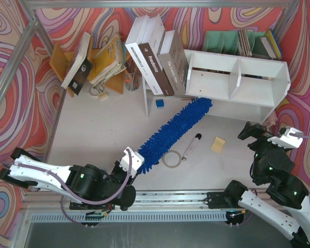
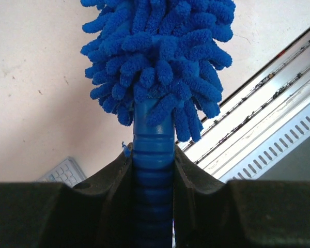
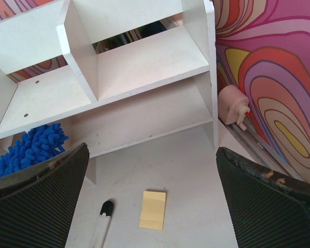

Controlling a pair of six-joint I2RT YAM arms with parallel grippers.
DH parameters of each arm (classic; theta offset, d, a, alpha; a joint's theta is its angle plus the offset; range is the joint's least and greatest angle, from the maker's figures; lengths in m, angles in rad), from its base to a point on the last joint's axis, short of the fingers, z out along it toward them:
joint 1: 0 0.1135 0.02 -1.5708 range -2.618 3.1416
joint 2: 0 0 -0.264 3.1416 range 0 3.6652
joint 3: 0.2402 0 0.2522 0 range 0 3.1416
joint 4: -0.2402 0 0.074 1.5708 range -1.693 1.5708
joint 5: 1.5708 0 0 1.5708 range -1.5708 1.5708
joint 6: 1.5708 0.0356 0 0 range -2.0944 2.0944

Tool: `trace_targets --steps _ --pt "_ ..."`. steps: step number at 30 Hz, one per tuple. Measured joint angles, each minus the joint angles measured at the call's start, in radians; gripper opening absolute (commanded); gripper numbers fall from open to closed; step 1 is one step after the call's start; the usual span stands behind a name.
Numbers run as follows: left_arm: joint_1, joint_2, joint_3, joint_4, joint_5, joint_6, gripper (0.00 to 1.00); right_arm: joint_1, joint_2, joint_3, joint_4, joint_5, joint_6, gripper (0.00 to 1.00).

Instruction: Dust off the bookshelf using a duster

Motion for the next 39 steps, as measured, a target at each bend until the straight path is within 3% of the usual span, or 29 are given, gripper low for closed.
trace_targets --steps 11,23,39 --pt "-0.061 -0.011 -0.019 -0.042 -0.058 -0.081 0.00 0.000 0.015 0.000 0.000 0.000 0.000 0.99" --pt "-0.063 0.015 -0.121 -0.006 0.036 -0.158 0.00 0.000 0.016 0.000 0.000 0.000 0.000 0.99" --pt "0.034 0.140 -0.206 0.154 0.153 -0.144 0.00 0.000 0.014 0.000 -0.001 0.000 0.001 0.99"
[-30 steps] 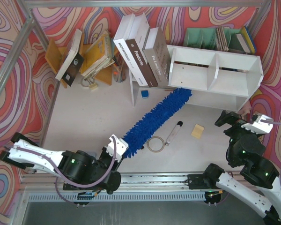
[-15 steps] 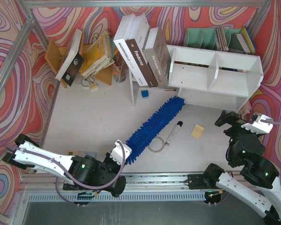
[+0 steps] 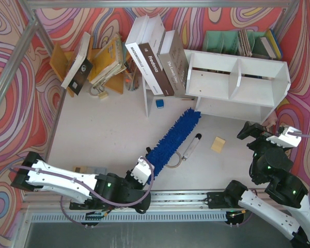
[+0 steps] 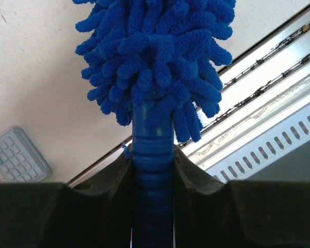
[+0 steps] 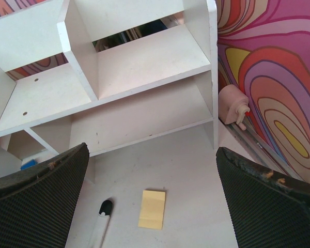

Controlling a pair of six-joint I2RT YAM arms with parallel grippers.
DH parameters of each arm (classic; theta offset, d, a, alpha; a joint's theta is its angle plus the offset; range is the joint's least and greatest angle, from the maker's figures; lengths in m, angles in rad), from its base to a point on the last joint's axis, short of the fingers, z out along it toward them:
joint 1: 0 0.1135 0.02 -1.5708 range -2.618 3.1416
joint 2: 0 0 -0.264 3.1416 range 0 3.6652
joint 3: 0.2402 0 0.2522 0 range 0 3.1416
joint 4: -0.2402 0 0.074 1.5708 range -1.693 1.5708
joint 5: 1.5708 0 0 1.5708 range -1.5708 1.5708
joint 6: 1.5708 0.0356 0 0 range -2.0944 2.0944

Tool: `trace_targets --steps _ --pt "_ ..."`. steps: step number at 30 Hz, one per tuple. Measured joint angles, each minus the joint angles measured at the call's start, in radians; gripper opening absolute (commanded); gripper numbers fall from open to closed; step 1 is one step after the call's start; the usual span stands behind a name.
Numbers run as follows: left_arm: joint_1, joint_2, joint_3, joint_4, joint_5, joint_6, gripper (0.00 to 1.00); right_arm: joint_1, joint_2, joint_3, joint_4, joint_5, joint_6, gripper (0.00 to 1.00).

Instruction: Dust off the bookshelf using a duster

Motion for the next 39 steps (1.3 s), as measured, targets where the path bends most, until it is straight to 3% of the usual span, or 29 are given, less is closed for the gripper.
trace_targets --steps 10,18,29,39 --pt "0.043 0.017 0.000 0.009 0.077 0.033 0.00 0.000 -0.001 0.000 0.000 0.000 0.004 0.99" --pt "-0.005 0.008 0.054 -0.047 0.049 0.037 0.00 0.000 -0.001 0.000 0.000 0.000 0.004 0.99" --pt "-0.010 -0.052 0.061 -0.121 -0.060 0.010 0.00 0.000 -0.001 0.000 -0.001 0.000 0.004 0.99" --pt "-0.010 -0.138 0.168 -0.280 -0.232 -0.070 0.00 0.000 -0.001 0.000 -0.002 0.000 0.007 0.99"
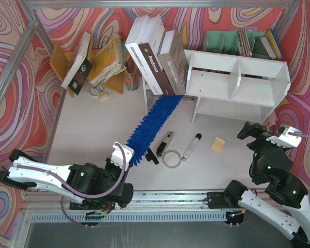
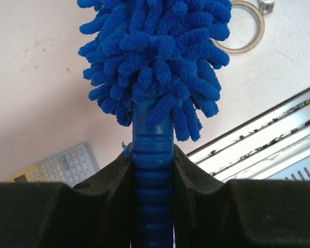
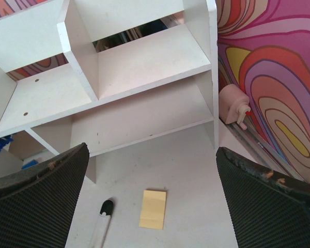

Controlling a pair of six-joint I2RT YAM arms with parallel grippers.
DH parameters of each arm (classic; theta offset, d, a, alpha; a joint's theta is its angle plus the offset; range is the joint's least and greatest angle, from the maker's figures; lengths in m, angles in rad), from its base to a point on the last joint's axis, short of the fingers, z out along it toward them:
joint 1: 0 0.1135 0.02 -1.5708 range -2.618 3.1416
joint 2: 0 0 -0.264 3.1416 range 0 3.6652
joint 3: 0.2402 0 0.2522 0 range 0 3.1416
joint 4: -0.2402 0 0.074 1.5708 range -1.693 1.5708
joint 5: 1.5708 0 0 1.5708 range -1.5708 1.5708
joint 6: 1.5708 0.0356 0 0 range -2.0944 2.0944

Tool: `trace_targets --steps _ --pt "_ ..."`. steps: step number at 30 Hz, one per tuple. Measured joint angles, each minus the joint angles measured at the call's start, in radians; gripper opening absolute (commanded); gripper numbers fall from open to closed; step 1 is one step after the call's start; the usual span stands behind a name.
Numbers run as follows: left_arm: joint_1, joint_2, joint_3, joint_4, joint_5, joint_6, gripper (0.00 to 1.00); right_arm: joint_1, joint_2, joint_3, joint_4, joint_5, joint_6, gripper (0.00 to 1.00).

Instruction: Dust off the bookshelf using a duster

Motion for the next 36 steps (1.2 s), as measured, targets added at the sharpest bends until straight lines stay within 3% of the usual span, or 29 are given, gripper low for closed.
trace_targets --steps 8,17,36 --pt "0.018 -0.010 0.048 -0.191 -0.044 -0.100 0.00 0.000 0.000 0.000 0.000 0.000 0.000 0.99" --pt "0.084 0.042 0.055 -0.224 -0.051 -0.191 0.00 0.000 0.000 0.000 0.000 0.000 0.000 0.99" --pt "0.201 0.172 -0.133 0.094 0.107 -0.128 0.00 0.000 -0.013 0.000 -0.001 0.000 0.000 0.99"
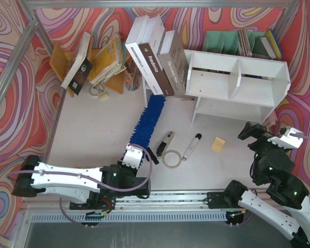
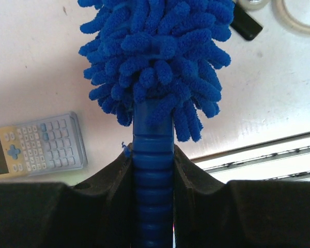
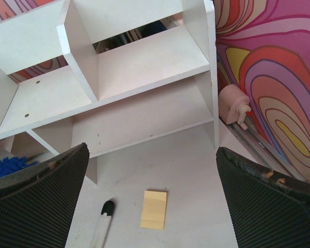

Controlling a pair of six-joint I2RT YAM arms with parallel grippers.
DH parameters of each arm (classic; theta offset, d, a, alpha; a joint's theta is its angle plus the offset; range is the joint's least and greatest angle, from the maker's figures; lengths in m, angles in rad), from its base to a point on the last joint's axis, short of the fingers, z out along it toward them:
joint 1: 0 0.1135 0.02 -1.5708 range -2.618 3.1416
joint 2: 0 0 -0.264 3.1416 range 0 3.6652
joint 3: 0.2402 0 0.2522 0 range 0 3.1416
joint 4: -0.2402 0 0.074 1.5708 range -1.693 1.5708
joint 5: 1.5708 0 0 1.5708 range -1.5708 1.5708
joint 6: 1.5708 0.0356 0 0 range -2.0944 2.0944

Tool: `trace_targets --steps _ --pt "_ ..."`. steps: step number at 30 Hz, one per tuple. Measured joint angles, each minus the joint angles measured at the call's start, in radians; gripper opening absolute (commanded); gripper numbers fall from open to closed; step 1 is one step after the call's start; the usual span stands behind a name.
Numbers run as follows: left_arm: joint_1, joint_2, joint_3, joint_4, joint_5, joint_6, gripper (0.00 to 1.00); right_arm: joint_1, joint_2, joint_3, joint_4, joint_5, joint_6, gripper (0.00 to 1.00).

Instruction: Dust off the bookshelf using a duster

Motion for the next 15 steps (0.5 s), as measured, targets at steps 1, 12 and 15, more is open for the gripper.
trace_targets --steps 1,12,15 --pt "0.001 0.008 -0.018 0.017 0.010 0.002 0.00 0.000 0.000 0.000 0.000 0.000 0.000 0.99" --pt "0.052 -0.037 -0.037 0.059 0.037 0.063 0.00 0.000 -0.001 0.000 0.000 0.000 0.000 0.99" --pt "0.066 -0.078 0.014 0.030 0.013 0.093 0.00 0.000 -0.003 0.000 0.000 0.000 0.000 0.99"
